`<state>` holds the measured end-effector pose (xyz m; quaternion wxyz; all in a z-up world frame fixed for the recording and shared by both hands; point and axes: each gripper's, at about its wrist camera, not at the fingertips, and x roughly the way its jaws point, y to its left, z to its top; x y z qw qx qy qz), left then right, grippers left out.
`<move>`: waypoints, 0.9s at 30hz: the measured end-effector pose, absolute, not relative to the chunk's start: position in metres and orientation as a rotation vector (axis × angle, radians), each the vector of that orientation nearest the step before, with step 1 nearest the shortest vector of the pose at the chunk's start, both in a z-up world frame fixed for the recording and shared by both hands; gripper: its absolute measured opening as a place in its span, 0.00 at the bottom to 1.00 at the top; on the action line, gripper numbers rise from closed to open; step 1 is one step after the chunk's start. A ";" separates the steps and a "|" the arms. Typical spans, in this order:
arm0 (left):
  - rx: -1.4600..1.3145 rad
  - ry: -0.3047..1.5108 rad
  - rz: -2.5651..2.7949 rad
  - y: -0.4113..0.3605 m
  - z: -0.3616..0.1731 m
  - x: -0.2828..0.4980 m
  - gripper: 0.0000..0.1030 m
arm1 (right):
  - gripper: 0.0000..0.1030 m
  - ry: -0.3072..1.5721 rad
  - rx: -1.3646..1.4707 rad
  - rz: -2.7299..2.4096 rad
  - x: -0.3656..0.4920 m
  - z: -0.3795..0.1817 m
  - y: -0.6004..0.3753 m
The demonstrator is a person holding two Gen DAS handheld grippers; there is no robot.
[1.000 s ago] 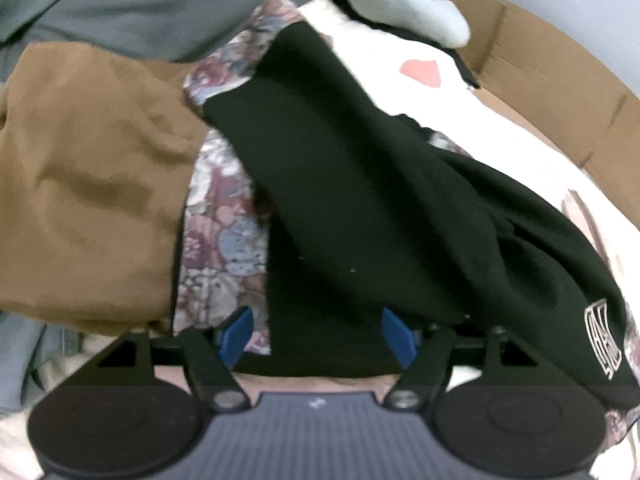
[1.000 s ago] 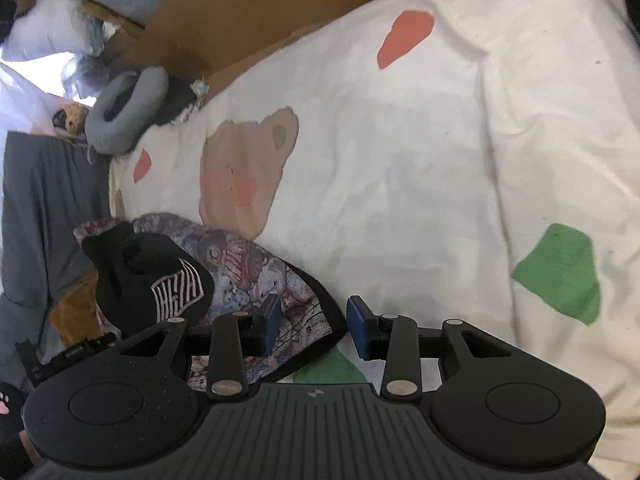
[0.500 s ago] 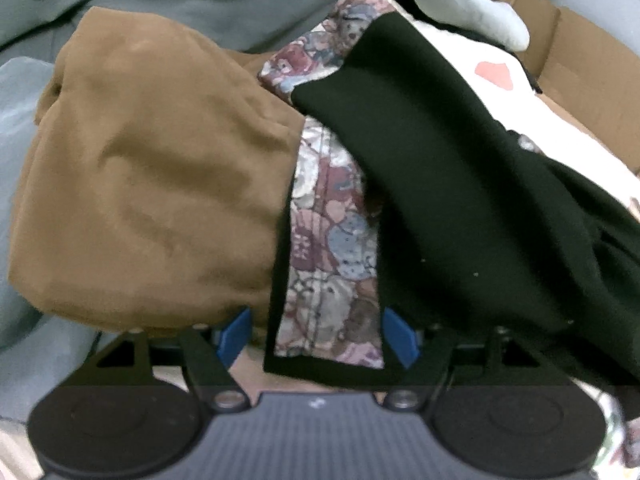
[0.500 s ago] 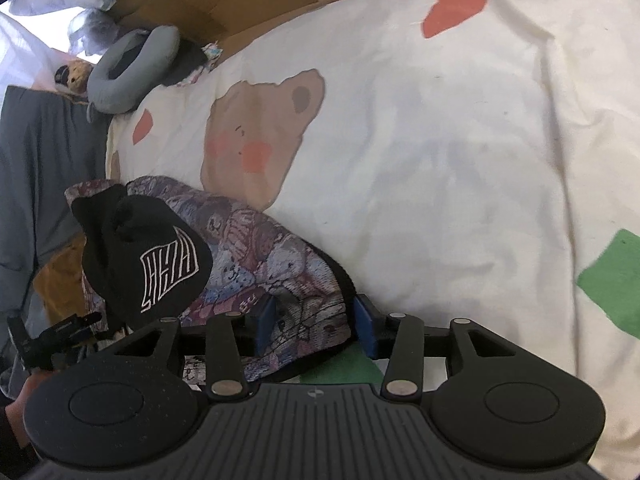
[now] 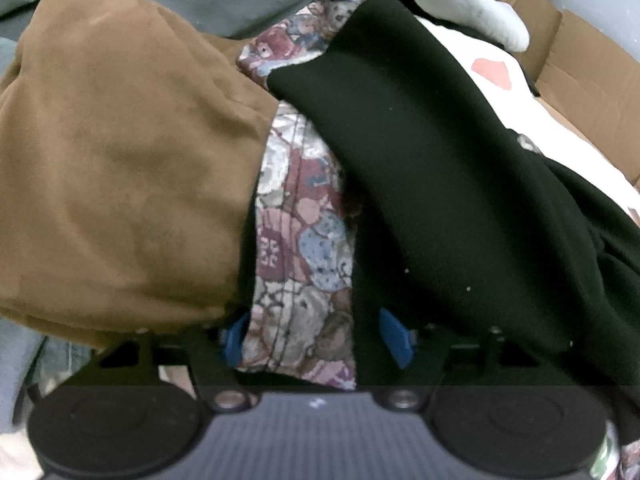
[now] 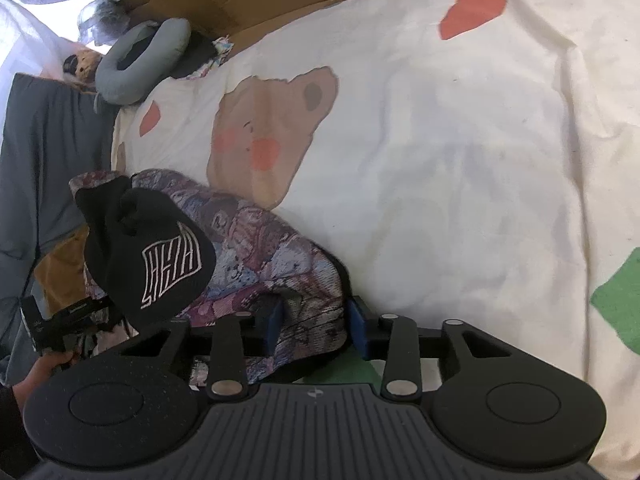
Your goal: Fold clothes
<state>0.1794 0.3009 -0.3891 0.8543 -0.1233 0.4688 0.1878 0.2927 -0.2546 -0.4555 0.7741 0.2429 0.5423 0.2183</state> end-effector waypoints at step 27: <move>-0.343 1.050 0.265 0.257 -0.352 0.169 0.07 | 0.02 1.112 0.337 0.507 0.290 -0.442 -0.238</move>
